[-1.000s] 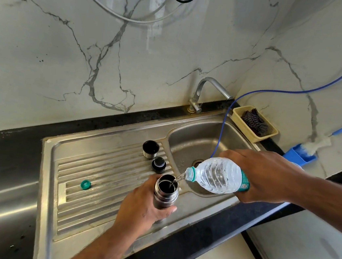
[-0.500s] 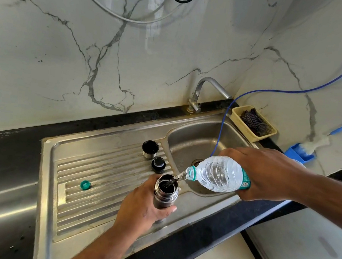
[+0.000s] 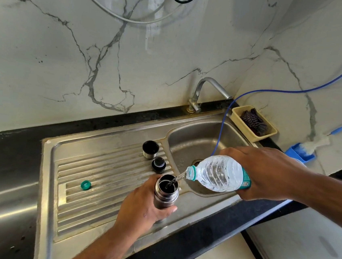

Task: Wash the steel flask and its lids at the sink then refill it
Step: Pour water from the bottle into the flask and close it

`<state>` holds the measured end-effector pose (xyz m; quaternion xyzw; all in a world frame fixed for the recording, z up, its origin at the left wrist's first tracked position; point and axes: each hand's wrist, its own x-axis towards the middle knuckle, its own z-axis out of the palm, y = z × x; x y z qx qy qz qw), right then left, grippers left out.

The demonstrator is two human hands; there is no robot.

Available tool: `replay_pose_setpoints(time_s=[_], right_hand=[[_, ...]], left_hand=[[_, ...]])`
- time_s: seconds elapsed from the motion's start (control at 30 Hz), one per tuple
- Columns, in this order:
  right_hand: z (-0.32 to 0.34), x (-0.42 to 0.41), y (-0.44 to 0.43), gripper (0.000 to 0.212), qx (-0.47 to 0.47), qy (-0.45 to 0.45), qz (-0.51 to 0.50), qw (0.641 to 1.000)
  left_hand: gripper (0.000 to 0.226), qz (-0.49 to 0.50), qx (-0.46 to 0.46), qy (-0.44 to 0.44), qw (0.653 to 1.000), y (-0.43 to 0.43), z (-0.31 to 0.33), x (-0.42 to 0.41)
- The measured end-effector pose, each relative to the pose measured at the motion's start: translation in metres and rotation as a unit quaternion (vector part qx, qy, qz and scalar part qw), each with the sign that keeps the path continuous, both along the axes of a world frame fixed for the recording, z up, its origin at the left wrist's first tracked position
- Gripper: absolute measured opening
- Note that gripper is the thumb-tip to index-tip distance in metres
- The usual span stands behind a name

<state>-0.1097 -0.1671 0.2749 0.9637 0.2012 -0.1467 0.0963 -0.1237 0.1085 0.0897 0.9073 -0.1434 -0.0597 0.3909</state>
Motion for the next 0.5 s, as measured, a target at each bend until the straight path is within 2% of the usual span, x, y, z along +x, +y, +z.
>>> replay_pose_setpoints(time_s=[0.5], right_hand=[[0.0028,-0.0009,0.0032,0.091,0.007,-0.009,-0.003,1.000]], left_hand=[[0.068,0.005,-0.003,0.006,1.000,0.0007,-0.0037,0.0009]])
